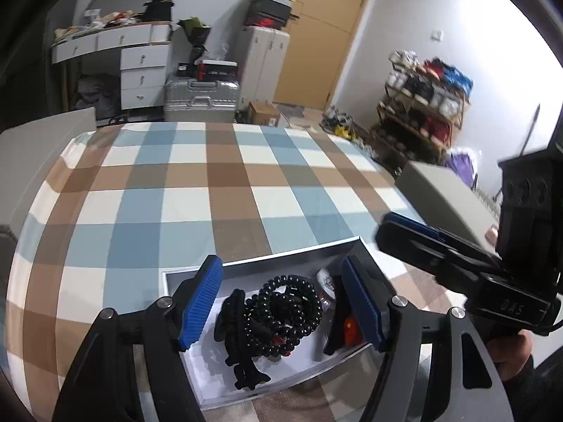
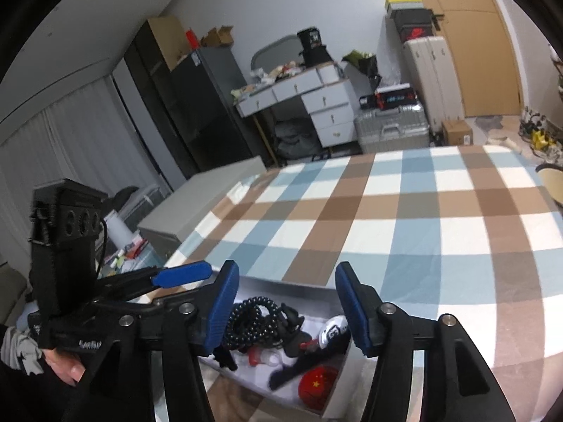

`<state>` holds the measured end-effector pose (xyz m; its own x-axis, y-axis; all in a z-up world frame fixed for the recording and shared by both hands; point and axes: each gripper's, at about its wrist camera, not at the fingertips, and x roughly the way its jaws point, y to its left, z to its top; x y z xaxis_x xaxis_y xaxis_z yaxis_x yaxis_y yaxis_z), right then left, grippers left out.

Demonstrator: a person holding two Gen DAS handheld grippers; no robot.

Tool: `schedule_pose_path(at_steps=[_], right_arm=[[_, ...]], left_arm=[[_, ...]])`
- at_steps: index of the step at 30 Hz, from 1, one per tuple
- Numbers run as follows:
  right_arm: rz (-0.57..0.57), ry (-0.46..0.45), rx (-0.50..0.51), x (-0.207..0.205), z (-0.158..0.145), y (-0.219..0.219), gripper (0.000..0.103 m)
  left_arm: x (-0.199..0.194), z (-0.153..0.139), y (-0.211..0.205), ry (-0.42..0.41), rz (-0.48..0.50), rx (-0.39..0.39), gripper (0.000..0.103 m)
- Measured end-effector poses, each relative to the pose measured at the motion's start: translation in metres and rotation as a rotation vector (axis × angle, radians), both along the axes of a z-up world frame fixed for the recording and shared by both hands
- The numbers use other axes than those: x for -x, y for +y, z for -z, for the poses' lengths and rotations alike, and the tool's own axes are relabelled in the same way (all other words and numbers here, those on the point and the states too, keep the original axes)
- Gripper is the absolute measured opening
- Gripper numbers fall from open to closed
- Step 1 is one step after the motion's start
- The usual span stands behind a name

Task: Organize jewelry

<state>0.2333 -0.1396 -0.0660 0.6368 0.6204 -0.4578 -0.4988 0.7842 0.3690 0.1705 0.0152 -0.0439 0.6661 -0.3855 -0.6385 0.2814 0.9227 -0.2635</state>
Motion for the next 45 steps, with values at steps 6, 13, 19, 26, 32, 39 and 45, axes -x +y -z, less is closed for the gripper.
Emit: schedule_pose_path(at_steps=[6, 13, 19, 26, 32, 39, 45], right_arm=[[0.061, -0.075, 0.004, 0.016, -0.019, -0.006, 0.072], [0.075, -0.192, -0.009, 0.047, -0.038, -0.006, 0.086], [0.101, -0.359, -0.032, 0.085, -0.052, -0.006, 0.103], [0.121, -0.498, -0.003, 0.117, -0.056, 0.000, 0.103], [0.157, -0.604, -0.002, 0.140, -0.054, -0.001, 0.103], [0.176, -0.650, 0.068, 0.148, -0.038, 0.006, 0.103], [0.180, -0.640, 0.131, 0.146, -0.017, 0.013, 0.103]], left_arm=[[0.013, -0.012, 0.001, -0.094, -0.088, -0.071, 0.074], [0.034, -0.031, 0.010, -0.279, -0.254, -0.183, 0.086], [0.050, -0.041, 0.017, -0.381, -0.386, -0.271, 0.087], [0.070, -0.045, 0.028, -0.453, -0.443, -0.259, 0.102], [0.088, -0.039, 0.032, -0.534, -0.499, -0.250, 0.102], [0.103, -0.030, 0.040, -0.636, -0.513, -0.222, 0.102], [0.093, -0.010, 0.044, -0.609, -0.507, -0.274, 0.102]])
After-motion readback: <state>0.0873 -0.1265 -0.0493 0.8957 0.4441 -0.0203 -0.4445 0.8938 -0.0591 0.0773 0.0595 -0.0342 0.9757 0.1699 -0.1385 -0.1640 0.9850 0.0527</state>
